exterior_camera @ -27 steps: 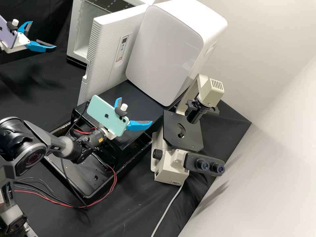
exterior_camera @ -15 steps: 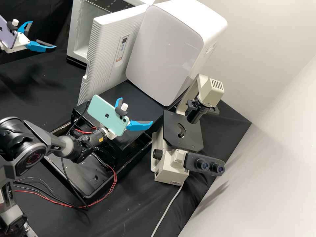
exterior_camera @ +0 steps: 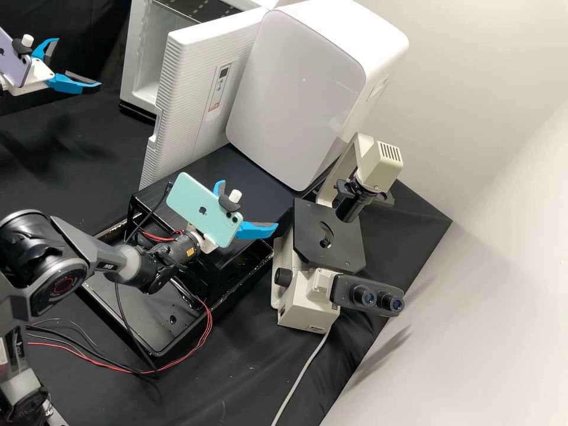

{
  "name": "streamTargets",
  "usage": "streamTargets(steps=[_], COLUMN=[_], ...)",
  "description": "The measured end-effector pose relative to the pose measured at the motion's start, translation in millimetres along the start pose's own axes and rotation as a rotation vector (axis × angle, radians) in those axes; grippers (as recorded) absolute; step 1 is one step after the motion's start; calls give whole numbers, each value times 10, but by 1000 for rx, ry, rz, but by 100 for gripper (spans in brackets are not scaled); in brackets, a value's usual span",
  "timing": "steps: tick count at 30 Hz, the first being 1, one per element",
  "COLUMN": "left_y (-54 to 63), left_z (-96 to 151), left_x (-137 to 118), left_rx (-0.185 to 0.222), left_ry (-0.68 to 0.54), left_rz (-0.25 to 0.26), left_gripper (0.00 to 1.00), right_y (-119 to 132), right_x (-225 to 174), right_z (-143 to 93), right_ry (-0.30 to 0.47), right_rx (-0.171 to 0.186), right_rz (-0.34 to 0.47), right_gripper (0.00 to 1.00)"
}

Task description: Close the incubator door

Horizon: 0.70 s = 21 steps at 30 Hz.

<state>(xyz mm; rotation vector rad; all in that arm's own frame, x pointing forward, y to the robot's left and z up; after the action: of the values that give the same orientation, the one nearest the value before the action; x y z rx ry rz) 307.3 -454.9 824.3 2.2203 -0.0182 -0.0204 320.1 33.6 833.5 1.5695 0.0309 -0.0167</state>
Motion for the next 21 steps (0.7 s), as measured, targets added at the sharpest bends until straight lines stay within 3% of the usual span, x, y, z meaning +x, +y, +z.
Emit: streamTargets(steps=[21], left_y=[0], left_z=[0], left_x=[0], left_rx=[0], left_ry=[0], left_rz=[0], left_gripper=[100], right_y=[70], right_x=[-108], right_z=[-111], right_ry=[90], right_rx=[0], right_rz=[57], right_gripper=[100])
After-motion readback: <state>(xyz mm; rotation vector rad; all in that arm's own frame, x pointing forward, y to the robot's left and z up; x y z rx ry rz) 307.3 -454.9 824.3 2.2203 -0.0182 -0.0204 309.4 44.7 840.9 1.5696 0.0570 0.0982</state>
